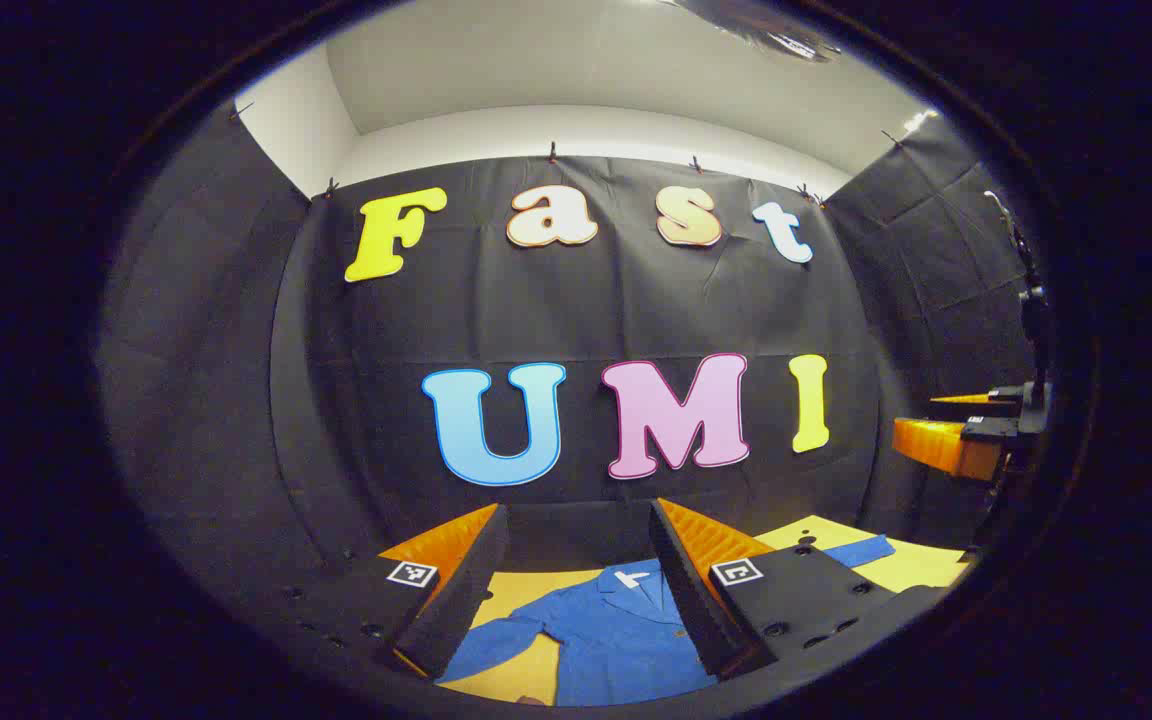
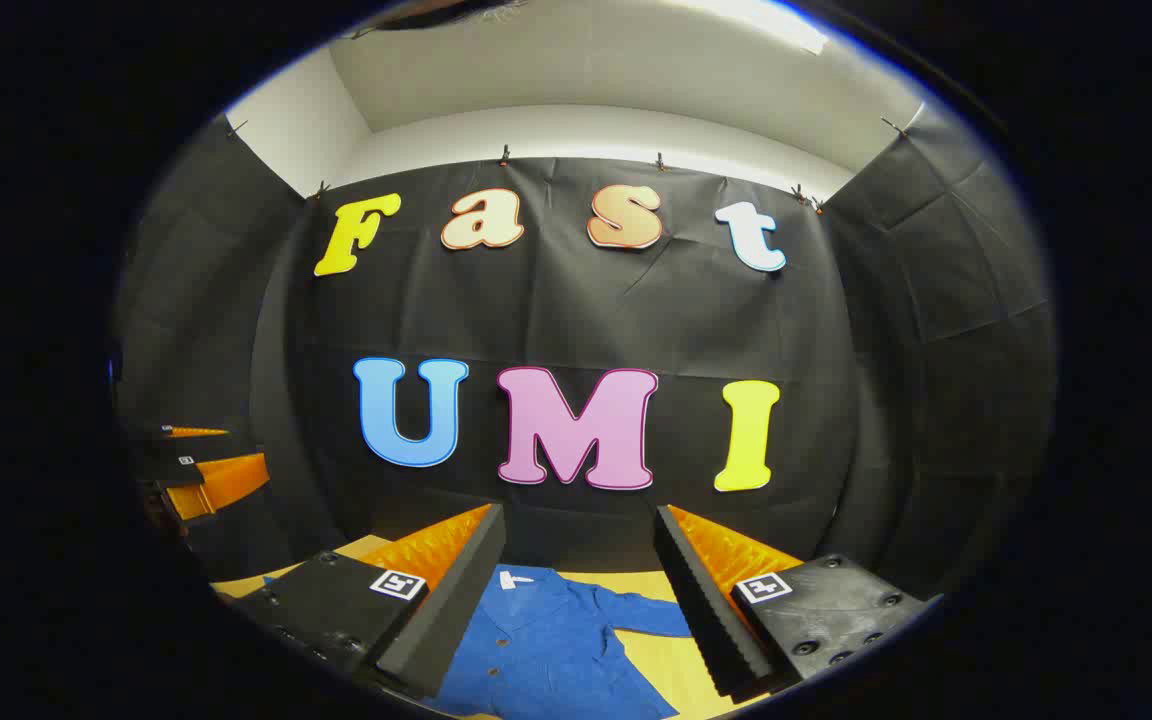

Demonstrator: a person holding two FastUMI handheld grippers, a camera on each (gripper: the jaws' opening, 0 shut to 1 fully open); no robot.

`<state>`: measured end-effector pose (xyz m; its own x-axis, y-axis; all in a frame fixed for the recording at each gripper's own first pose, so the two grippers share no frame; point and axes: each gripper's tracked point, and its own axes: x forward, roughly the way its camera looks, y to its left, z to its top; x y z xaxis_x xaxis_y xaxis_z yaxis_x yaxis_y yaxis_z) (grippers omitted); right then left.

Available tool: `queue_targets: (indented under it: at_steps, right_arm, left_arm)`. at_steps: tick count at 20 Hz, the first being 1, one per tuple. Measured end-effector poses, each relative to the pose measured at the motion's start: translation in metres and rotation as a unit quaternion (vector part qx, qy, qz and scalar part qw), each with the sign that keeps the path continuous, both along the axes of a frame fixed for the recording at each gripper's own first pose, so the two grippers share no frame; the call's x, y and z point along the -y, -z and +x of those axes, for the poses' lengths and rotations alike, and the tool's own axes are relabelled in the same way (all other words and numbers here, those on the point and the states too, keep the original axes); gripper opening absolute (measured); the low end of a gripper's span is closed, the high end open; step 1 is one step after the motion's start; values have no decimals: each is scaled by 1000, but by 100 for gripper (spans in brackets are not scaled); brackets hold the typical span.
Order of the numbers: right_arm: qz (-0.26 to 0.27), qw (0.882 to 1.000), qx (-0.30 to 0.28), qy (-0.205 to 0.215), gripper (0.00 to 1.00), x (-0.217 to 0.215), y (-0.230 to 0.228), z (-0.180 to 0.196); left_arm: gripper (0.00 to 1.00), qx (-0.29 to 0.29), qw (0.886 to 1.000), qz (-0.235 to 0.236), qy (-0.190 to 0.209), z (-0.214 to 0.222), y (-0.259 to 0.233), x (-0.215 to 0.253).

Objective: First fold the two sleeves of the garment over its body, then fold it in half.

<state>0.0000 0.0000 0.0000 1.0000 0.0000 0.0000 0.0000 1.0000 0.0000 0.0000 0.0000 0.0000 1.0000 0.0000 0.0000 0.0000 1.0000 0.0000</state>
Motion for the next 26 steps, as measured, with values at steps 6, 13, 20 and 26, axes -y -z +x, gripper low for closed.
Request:
queue_targets:
  at_steps: [6, 13, 20, 26]
  right_arm:
    - [-8, 1000, 1, 10, 96, 8, 0, -6]
    - [-8, 1000, -4, -2, 96, -1, 3, -5]
    - [-8, 1000, -1, -8, 96, -9, 2, -3]
    - [-8, 1000, -7, -8, 96, -9, 6, -2]
  left_arm:
    - [82, -23, 997, -68, -2, -7, 18, 5]
    - [82, -33, 997, -73, -8, -17, 26, 3]
    - [82, -34, 997, -75, -2, -19, 27, 6]
    - [82, -36, 996, -77, 5, -19, 29, 11]
